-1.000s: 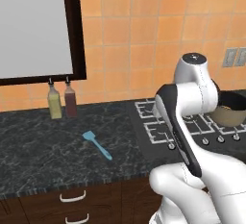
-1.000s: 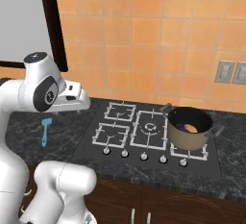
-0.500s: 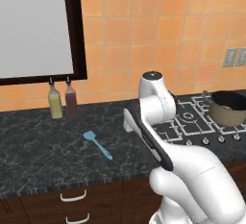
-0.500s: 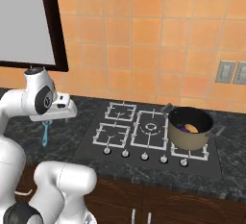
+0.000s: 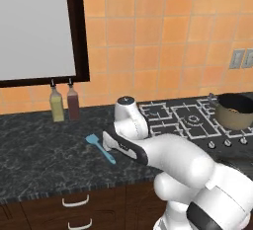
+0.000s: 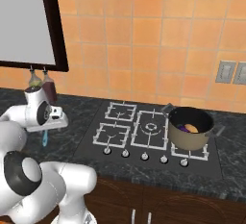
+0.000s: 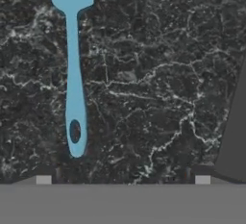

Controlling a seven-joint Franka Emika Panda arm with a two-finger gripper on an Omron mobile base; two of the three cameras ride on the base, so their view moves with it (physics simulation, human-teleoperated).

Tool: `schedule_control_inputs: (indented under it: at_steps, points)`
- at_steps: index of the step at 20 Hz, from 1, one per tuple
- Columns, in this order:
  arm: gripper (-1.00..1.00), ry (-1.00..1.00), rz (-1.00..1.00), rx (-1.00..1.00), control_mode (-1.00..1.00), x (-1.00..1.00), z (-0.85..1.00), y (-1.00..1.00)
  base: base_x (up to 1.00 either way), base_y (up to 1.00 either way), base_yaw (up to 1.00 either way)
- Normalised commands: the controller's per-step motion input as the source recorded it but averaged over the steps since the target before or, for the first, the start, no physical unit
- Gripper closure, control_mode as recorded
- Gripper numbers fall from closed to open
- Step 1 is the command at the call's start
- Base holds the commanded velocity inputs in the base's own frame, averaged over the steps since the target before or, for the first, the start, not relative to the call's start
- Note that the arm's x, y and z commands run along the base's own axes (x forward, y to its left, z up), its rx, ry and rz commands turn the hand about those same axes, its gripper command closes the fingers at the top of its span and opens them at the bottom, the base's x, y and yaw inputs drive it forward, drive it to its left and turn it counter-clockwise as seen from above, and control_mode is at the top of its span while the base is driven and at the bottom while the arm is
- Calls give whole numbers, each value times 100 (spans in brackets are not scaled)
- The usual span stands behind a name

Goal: Put the potato and eggplant in the pot. Retrieve the spatula and lightly stir the vegetables in the pot.

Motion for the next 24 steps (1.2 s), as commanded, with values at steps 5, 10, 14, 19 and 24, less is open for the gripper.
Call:
schedule_control_inputs:
  at_steps: [5,10,14,19,24]
  points:
    - [-100,0,2,2,-100,1,-38,38,0,0,0]
    - [-100,3,0,2,-100,0,-42,27,0,0,0]
    - [-100,2,0,0,-100,8,-50,11,0,0,0]
    - [100,0,0,0,-100,10,-50,1,0,0,0]
    - [100,0,0,1,-100,0,-30,-1,0,0,0]
